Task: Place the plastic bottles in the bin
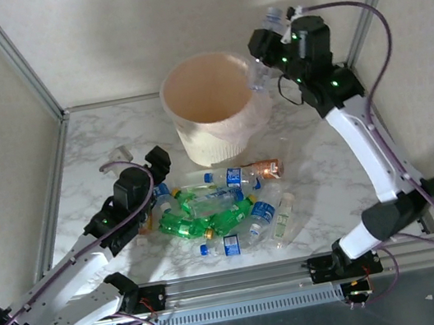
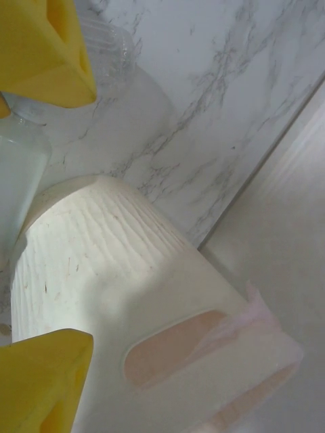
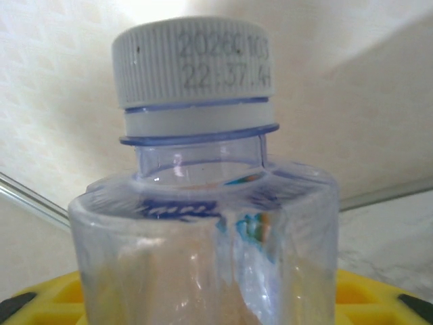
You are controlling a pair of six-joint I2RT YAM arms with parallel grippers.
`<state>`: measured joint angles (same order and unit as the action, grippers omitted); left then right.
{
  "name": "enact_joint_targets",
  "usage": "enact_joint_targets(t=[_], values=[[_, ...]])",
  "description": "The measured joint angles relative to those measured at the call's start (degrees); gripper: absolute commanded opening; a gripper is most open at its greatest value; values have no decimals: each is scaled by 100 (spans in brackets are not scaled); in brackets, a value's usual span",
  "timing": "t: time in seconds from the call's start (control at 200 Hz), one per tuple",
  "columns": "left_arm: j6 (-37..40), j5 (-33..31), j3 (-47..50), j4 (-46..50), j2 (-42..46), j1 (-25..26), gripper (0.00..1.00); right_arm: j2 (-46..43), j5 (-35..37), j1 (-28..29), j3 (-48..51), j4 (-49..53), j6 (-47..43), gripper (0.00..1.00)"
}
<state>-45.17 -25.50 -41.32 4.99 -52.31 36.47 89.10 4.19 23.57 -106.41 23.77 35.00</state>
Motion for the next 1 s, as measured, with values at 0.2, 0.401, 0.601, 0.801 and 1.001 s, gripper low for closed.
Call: enact_joint_targets(t=[0.2, 0.401, 0.601, 0.801, 1.001], values=[[-111, -2, 0, 212, -59, -221, 85, 905, 24, 256, -448, -153, -127, 56], [-295, 13, 109, 455, -74, -535, 88, 1207, 66, 310, -461, -170, -160, 73], [-446, 15, 240, 651, -74, -664, 89, 1204, 164, 328, -481, -197, -251, 79], [-629, -33, 319, 999, -42, -706, 89, 957, 267, 337, -350, -199, -304, 80], [-826, -155, 586, 1504, 326, -796, 88, -433, 629, 422, 1019, -227, -439, 80]])
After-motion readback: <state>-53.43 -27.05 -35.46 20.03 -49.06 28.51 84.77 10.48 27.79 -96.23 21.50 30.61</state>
